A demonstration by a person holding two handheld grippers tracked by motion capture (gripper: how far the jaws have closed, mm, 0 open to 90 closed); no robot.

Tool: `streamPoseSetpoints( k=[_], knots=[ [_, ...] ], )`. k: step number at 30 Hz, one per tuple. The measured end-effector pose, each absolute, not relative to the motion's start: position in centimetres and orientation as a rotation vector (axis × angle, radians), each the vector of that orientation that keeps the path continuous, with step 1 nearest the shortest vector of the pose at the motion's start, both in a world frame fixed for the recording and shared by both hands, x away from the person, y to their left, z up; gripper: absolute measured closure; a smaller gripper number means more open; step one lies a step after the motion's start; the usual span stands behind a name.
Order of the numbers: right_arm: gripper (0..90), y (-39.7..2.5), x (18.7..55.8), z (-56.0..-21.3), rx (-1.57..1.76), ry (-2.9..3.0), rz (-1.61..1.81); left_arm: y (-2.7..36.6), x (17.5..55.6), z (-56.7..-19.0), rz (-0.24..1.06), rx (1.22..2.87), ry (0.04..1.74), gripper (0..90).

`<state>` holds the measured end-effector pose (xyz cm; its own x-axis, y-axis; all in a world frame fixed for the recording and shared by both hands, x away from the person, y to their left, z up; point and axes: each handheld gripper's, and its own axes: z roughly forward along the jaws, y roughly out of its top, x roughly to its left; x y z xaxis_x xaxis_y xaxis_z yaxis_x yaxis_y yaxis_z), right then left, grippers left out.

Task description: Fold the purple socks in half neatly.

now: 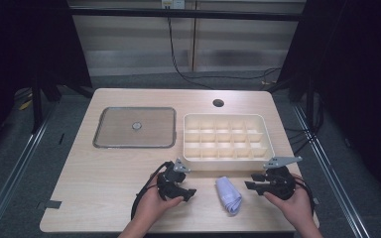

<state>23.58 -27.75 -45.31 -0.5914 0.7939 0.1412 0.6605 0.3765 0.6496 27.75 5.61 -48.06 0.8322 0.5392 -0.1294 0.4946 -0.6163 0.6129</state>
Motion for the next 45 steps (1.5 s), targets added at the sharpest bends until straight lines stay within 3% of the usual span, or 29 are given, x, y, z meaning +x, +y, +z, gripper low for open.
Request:
streamPoseSetpoints(
  k=[24, 36, 45],
  knots=[
    [55.8, -26.2, 24.8, -43.8, 1.486, 2.543, 1.0, 7.9, 28.0, -49.8, 0.229, 2.331, 0.7, 29.4],
    [55.3, -25.1, 25.2, -43.4, 1.527, 2.598, 0.974, 8.2, 27.7, -50.8, 0.252, 2.241, 0.671, 20.6],
    [54.3, -24.7, 25.9, -43.8, 1.556, 2.631, 0.962, 8.2, 27.7, -50.8, 0.258, 2.244, 0.679, 20.0]
  ],
)
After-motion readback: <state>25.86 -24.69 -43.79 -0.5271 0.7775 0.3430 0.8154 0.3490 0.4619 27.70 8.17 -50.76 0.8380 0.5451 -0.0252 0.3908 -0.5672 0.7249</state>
